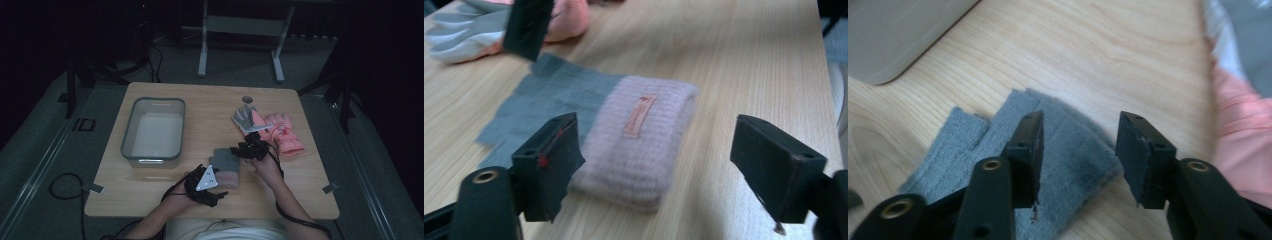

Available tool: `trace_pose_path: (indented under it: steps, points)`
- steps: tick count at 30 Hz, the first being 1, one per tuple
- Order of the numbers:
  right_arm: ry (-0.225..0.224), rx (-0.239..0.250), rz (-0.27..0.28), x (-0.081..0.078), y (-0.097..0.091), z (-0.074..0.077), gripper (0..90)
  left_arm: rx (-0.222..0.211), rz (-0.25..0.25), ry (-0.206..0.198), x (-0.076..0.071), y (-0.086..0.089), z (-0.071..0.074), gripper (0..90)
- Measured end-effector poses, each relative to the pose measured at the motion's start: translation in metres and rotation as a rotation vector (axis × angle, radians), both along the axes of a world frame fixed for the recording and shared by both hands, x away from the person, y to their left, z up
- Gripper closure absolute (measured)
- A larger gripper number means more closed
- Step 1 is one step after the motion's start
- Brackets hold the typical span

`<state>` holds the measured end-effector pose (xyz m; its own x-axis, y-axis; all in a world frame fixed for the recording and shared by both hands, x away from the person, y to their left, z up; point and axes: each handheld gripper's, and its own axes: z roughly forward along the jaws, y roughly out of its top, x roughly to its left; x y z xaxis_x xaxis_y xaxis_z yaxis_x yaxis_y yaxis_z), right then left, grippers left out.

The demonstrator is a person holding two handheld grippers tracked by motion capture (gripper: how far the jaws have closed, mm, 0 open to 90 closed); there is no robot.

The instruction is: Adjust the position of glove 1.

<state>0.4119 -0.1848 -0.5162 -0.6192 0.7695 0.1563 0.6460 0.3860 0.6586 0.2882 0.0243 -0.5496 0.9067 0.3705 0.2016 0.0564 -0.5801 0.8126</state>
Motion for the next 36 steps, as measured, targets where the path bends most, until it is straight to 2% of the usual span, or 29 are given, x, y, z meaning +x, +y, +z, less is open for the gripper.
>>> trace_pose_path:
  steps: [3,8,10,12,14,18,22,25,28,31,32,36]
  points:
    - [0.017,-0.008,-0.010,0.003,0.001,-0.008,46.9,0.066,-0.017,-0.038,0.003,-0.007,-0.003,25.1]
    - [0.037,-0.048,0.000,0.006,0.004,-0.019,40.1,0.149,-0.028,-0.088,0.001,-0.013,-0.009,31.8]
    - [0.044,-0.059,0.002,0.007,0.005,-0.024,37.7,0.168,-0.023,-0.107,0.000,-0.014,-0.011,33.9]
    - [0.063,-0.046,-0.006,0.008,0.004,-0.027,37.4,0.176,-0.023,-0.117,0.000,-0.014,-0.012,37.3]
    - [0.062,-0.047,-0.002,0.009,0.004,-0.027,37.4,0.186,-0.020,-0.134,0.000,-0.014,-0.013,38.9]
    - [0.065,-0.036,0.011,0.007,0.005,-0.027,45.3,0.198,-0.005,-0.163,0.001,-0.013,-0.015,46.4]
    - [0.097,-0.006,0.022,0.007,0.007,-0.027,58.2,0.171,-0.006,-0.110,0.008,-0.010,-0.010,57.1]
    - [0.142,0.025,0.038,0.008,0.009,-0.026,69.1,0.149,-0.004,-0.031,0.015,-0.007,-0.003,66.0]
    - [0.172,0.039,0.064,0.007,0.010,-0.023,73.0,0.125,-0.001,0.035,0.020,-0.004,0.001,68.5]
    - [0.147,0.027,0.094,0.005,0.012,-0.015,74.4,0.109,0.000,0.069,0.023,-0.001,0.006,69.7]
    - [0.134,0.042,0.099,0.004,0.012,-0.011,74.7,0.110,-0.001,0.075,0.024,0.000,0.008,69.9]
    - [0.109,0.076,0.109,0.003,0.014,0.002,75.0,0.098,-0.004,0.069,0.024,0.007,0.023,70.0]
